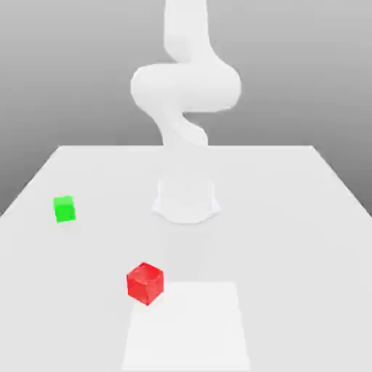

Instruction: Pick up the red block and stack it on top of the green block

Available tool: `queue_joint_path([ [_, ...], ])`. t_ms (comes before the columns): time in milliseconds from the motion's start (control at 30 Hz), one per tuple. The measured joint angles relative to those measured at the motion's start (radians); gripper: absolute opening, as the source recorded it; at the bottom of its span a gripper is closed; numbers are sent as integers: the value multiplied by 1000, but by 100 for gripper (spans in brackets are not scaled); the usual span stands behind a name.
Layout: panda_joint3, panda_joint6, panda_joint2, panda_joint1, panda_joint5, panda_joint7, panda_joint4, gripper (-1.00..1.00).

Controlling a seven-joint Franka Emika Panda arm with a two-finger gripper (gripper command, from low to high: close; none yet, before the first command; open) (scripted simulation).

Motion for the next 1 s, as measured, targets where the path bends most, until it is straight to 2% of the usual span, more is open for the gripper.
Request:
queue_joint_path([
  [400, 5, 288, 385, -134, -6, 217, -356, 0],
  [567, -6, 446, 602, -186, -3, 316, -513, 0],
  [800, -6, 692, 902, -200, 8, 332, -512, 0],
  [833, -5, 710, 923, -201, 8, 331, -509, -100],
  [1000, -5, 711, 923, -201, 6, 334, -509, -100],
])
